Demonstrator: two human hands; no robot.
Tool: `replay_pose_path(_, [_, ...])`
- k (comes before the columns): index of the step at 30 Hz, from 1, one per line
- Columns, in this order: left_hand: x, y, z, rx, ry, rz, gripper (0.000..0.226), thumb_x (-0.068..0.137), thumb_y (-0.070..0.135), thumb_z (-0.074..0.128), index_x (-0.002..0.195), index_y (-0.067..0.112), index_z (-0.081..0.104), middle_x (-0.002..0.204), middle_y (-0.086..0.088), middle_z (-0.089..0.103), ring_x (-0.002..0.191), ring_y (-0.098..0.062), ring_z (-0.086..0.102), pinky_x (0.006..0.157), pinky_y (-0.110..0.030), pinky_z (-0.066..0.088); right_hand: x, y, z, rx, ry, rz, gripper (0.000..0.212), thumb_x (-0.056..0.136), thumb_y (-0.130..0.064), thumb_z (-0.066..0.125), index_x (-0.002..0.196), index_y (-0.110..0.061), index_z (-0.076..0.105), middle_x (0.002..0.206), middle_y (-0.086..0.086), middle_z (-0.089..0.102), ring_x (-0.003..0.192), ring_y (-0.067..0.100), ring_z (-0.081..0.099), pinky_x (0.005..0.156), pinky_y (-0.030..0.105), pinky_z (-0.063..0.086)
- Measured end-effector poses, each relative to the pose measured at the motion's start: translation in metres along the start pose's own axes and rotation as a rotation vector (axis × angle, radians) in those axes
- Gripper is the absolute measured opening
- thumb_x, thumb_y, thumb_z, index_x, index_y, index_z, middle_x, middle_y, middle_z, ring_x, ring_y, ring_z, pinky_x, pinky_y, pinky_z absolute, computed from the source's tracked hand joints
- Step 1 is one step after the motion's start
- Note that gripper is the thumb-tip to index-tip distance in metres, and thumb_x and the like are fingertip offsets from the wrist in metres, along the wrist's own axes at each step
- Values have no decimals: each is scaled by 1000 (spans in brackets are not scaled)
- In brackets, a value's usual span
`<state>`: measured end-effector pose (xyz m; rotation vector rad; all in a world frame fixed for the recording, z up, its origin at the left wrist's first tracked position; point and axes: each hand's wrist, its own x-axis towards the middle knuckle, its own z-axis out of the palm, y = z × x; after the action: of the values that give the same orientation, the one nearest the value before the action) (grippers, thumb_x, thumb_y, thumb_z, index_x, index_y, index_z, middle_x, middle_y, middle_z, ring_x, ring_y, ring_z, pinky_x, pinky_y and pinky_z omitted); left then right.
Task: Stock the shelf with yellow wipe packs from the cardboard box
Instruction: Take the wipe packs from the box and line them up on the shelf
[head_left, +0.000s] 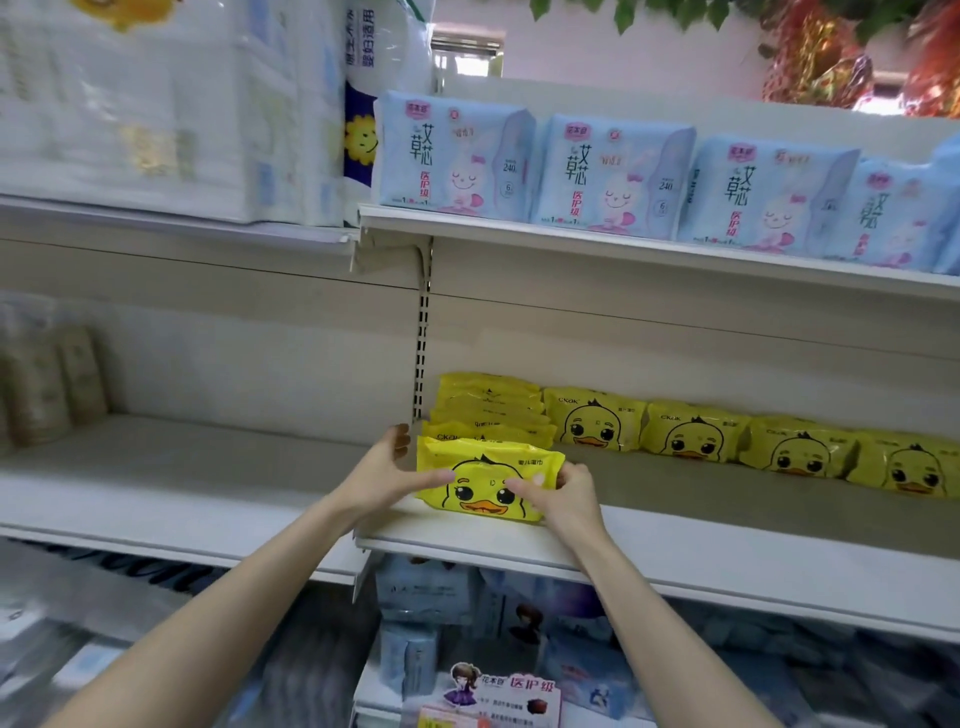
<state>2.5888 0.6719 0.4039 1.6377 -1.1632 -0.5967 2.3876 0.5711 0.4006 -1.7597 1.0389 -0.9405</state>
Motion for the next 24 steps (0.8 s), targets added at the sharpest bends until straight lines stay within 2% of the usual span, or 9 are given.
replay_pose_path(2, [2, -2, 6, -12, -28, 9, 117, 39, 58, 87, 136, 16, 36, 132, 3, 52, 124, -15, 49, 108, -37, 38, 2, -1, 5, -29, 41, -7, 28, 69, -32, 83, 75, -17, 60, 106, 5, 45, 98, 24, 53, 90, 38, 46])
replay_pose_path(4, [8, -6, 14, 23, 6, 11, 102, 46, 44, 90, 130, 17, 40, 122, 4, 59, 113, -14, 57, 102, -39, 44, 3, 1, 10, -68, 89, -17, 34, 69, -32, 83, 87, -15, 58, 107, 5, 43, 101, 24, 51, 90, 35, 44])
replay_pose_path(7, [13, -10, 25, 110, 71, 23, 87, 58, 28, 89, 128, 15, 38, 118, 2, 60, 108, -17, 58, 97, -36, 46, 4, 1, 11, -146, 110, 6, 78, 70, -36, 82, 128, -5, 41, 128, 9, 34, 123, 27, 39, 101, 36, 37])
replay_pose_path(10, [16, -14, 27, 149, 77, 43, 85, 58, 30, 89, 126, 17, 40, 119, 2, 58, 110, -18, 57, 97, -37, 45, 4, 4, 6, -156, 27, 38, 109, 68, -35, 83, 145, -1, 14, 151, 10, 19, 139, 26, 23, 111, 36, 27])
replay_pose_path(11, [16, -14, 27, 154, 72, 40, 86, 56, 31, 89, 126, 18, 40, 120, 3, 58, 111, -18, 56, 97, -37, 45, 5, 6, 4, -151, -26, 58, 111, 68, -34, 83, 146, -2, 12, 153, 9, 19, 140, 25, 24, 111, 36, 27])
replay_pose_path(15, [17, -14, 26, 168, 83, 41, 86, 55, 31, 89, 127, 18, 43, 119, 3, 60, 111, -17, 57, 95, -34, 46, 8, 11, 4, -151, -151, 44, 96, 64, -28, 86, 140, -13, 30, 142, 3, 42, 128, 20, 40, 101, 30, 37])
replay_pose_path(19, [15, -12, 27, 189, 94, 47, 84, 59, 27, 88, 129, 18, 42, 122, 3, 60, 112, -18, 56, 93, -30, 44, 8, 12, 9, -163, -136, 14, 101, 65, -28, 86, 144, -12, 26, 145, 3, 40, 131, 21, 39, 106, 35, 37])
replay_pose_path(22, [11, -7, 27, 187, 103, 34, 89, 61, 27, 88, 134, 17, 38, 124, 2, 59, 114, -19, 55, 93, -28, 43, 6, 11, 6, -185, -118, 24, 95, 65, -29, 86, 139, -10, 28, 141, 4, 42, 130, 22, 40, 101, 32, 38])
replay_pose_path(24, [5, -2, 26, 172, 112, 32, 94, 62, 26, 87, 139, 16, 32, 126, 1, 57, 114, -19, 54, 91, -25, 41, 5, 9, 2, -177, -110, 34, 99, 68, -30, 84, 142, -7, 23, 146, 6, 36, 134, 24, 34, 104, 34, 35])
